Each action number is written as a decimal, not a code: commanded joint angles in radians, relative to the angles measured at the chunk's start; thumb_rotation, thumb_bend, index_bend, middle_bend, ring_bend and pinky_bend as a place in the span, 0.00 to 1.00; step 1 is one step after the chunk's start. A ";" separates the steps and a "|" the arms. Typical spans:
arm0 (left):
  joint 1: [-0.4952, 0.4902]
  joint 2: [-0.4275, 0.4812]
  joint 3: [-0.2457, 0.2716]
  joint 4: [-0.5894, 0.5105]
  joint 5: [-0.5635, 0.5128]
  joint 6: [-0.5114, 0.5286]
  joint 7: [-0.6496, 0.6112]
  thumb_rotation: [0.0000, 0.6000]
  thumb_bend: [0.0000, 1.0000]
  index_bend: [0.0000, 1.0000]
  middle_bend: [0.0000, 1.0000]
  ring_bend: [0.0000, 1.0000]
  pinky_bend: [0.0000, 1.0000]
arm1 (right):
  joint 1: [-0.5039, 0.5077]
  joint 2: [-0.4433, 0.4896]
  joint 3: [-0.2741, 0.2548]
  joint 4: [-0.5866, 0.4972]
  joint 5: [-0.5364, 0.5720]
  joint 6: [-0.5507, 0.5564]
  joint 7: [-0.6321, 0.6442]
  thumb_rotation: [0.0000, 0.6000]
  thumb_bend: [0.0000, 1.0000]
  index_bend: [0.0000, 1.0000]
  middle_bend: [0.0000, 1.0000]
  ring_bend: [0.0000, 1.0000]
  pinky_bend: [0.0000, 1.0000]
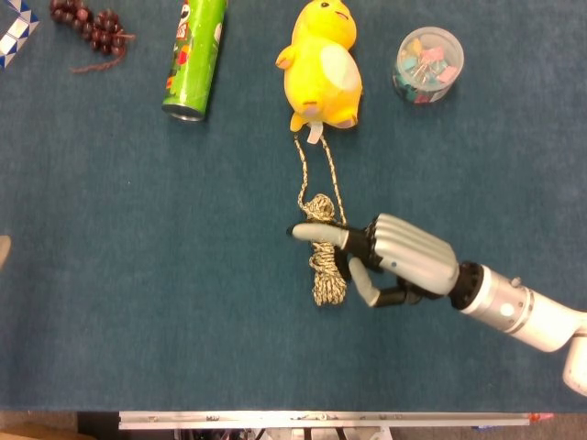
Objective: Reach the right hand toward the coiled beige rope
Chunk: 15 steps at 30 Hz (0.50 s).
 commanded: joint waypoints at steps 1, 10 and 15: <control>0.001 0.000 0.000 0.000 -0.002 -0.001 0.001 1.00 0.23 0.00 0.00 0.00 0.00 | 0.016 0.000 -0.024 -0.012 -0.031 0.020 0.012 1.00 0.83 0.00 0.16 0.61 0.83; 0.004 0.000 0.000 0.006 -0.005 0.001 -0.003 1.00 0.23 0.00 0.00 0.00 0.00 | 0.034 -0.006 -0.048 -0.006 -0.031 0.043 -0.002 1.00 0.83 0.00 0.16 0.62 0.83; 0.004 0.000 0.000 0.008 -0.005 0.000 -0.005 1.00 0.23 0.00 0.00 0.00 0.00 | 0.037 -0.006 -0.055 -0.009 -0.023 0.053 -0.020 1.00 0.83 0.00 0.16 0.62 0.83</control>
